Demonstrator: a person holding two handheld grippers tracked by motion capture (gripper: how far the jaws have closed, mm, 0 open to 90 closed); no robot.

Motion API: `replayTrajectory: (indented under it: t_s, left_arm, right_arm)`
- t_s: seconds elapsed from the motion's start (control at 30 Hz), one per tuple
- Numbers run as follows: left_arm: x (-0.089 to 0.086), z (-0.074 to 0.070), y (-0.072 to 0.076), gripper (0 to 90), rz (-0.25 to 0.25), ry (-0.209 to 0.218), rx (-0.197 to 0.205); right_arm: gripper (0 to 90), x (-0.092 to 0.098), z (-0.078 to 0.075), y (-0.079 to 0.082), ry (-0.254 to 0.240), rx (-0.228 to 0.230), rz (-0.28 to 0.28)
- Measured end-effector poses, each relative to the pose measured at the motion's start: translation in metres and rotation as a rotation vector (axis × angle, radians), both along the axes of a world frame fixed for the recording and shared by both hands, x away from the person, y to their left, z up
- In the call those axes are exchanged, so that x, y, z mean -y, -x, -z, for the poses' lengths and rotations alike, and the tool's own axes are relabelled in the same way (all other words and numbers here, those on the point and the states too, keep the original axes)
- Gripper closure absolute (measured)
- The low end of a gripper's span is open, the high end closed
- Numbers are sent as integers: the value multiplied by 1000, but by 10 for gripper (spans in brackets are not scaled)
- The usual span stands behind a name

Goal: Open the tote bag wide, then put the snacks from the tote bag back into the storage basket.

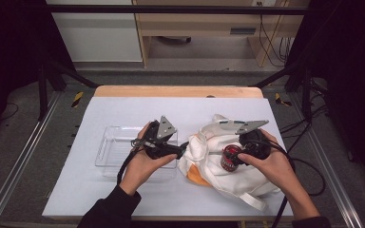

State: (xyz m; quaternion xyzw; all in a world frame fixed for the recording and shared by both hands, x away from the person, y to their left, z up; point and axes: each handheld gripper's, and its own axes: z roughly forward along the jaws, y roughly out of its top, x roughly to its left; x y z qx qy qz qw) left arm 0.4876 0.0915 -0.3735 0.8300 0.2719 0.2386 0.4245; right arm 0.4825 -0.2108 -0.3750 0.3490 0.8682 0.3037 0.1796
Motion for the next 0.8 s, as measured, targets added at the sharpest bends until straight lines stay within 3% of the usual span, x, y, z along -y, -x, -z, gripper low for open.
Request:
replayTrajectory:
  t_s: [0.13, 0.2, 0.4, 0.63, 0.8]
  left_arm:
    - [-9, 5, 2, 135, -13, 3, -5]
    - [-11, 5, 4, 132, -14, -25, 1]
    - [-17, -2, 14, 111, -8, 2, 2]
    - [-33, -1, 21, 101, -39, 28, -17]
    - [-41, 0, 24, 99, -51, 21, -18]
  right_arm:
    - [112, 1, 3, -2, 10, -22, 5]
    - [113, 1, 3, -3, 17, -28, 9]
    - [105, 0, 4, -2, 25, -38, -4]
    - [105, 5, 7, -3, 45, -67, -9]
    - [112, 5, 9, -7, 57, -93, -14]
